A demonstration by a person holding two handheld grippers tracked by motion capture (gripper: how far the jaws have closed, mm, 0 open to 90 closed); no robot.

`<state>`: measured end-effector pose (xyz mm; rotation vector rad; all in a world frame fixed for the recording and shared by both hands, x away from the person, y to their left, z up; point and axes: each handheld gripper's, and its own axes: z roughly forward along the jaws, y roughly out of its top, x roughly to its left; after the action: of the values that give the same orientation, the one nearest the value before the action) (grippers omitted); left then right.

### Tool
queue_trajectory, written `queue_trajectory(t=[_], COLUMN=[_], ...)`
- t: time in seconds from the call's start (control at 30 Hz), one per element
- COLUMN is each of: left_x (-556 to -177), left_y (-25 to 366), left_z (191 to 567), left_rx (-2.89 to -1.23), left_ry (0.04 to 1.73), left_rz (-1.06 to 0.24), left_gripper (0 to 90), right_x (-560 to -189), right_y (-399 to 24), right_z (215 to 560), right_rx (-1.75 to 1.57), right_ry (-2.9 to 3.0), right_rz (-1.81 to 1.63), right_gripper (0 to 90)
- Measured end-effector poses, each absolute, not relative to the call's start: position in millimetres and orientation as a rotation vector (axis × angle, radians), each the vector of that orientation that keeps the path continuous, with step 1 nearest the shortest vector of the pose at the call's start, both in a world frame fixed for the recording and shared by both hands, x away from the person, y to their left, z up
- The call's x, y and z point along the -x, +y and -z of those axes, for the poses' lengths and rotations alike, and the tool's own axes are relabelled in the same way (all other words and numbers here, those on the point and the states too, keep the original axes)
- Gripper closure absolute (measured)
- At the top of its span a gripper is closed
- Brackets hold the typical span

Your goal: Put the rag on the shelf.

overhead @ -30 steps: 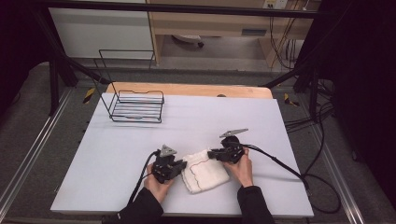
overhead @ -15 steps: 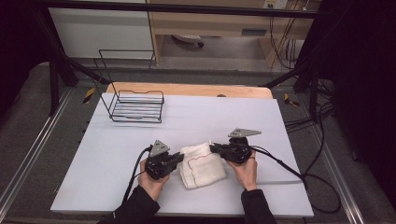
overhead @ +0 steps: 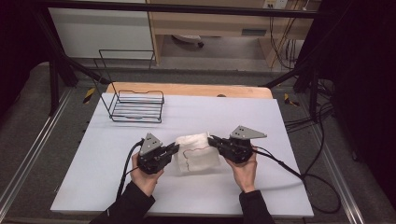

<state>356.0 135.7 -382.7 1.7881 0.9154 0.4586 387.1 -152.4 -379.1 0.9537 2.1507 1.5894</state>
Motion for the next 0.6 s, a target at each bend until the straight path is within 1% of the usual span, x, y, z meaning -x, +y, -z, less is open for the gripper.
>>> queue_trajectory(t=[0.37, 0.6], left_x=[-358.4, -359.2], left_y=[149.3, 161.3], left_z=[369.1, 366.3], left_rx=[-1.75, -1.695], left_ry=[0.884, 0.863], left_rz=[-0.511, -0.549], left_gripper=[83.7, 83.6], right_x=[-379.7, -377.0], right_y=[-141.4, -130.1], right_z=[368.3, 364.8], right_rx=[-0.884, -0.852], right_ry=[2.043, 1.977], right_rz=[-1.656, -1.703], right_gripper=[83.5, 83.5])
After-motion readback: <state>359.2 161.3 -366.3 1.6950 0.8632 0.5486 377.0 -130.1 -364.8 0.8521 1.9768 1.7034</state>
